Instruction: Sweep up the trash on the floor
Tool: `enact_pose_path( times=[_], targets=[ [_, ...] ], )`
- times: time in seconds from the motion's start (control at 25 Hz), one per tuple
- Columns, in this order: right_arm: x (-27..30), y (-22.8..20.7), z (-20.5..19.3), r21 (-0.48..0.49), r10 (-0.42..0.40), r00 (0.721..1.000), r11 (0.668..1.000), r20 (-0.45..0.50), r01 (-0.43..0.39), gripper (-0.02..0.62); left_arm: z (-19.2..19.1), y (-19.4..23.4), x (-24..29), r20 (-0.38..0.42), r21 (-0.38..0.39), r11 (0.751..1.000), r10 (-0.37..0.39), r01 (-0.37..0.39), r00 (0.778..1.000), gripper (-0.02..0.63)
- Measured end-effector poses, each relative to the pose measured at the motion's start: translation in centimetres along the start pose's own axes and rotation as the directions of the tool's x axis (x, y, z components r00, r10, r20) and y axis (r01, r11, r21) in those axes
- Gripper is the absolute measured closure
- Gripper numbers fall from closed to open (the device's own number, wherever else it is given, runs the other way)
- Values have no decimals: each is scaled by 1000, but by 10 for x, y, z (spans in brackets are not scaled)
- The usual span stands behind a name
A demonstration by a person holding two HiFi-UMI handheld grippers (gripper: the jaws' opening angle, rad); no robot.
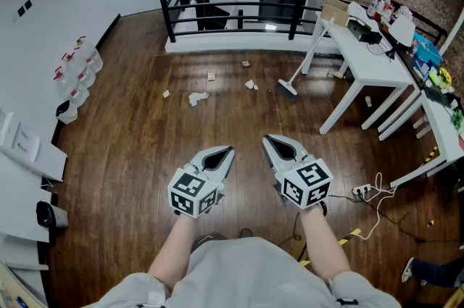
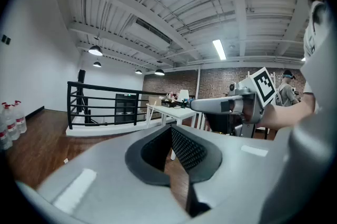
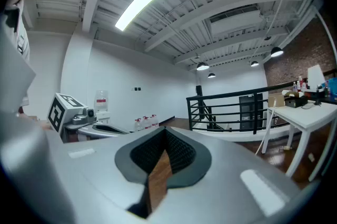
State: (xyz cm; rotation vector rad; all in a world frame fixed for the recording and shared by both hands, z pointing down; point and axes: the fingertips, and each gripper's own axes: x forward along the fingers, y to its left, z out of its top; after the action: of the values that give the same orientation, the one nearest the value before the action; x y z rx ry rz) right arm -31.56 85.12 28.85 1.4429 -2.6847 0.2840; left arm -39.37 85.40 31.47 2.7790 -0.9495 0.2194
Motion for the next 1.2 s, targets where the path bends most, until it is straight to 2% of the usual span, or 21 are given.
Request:
enact_pose_path(
  times=[0.32, 0.68, 0.88, 1.04, 1.2],
  targets=[
    [33, -89, 8, 43, -41, 999, 998, 17, 40, 595, 16, 22, 81, -15, 19, 999, -43, 43, 999, 601],
    [120, -199, 18, 35, -129, 991, 991, -36, 131, 595, 33, 123, 205, -11, -6, 994, -106, 106, 994, 601],
    [159, -257, 36, 42, -199, 979, 979, -45, 201, 595, 50, 166, 278, -27, -6, 983, -182, 182, 983, 601],
    [172, -308, 42, 57, -258, 964, 964, -56, 261, 595, 64, 179, 331, -43, -6, 970, -244, 244, 969, 601],
    [188, -363, 49, 69, -282, 958, 956, -44, 285, 595, 73, 187, 388, -62, -1, 961, -276, 277, 959, 601]
  ],
)
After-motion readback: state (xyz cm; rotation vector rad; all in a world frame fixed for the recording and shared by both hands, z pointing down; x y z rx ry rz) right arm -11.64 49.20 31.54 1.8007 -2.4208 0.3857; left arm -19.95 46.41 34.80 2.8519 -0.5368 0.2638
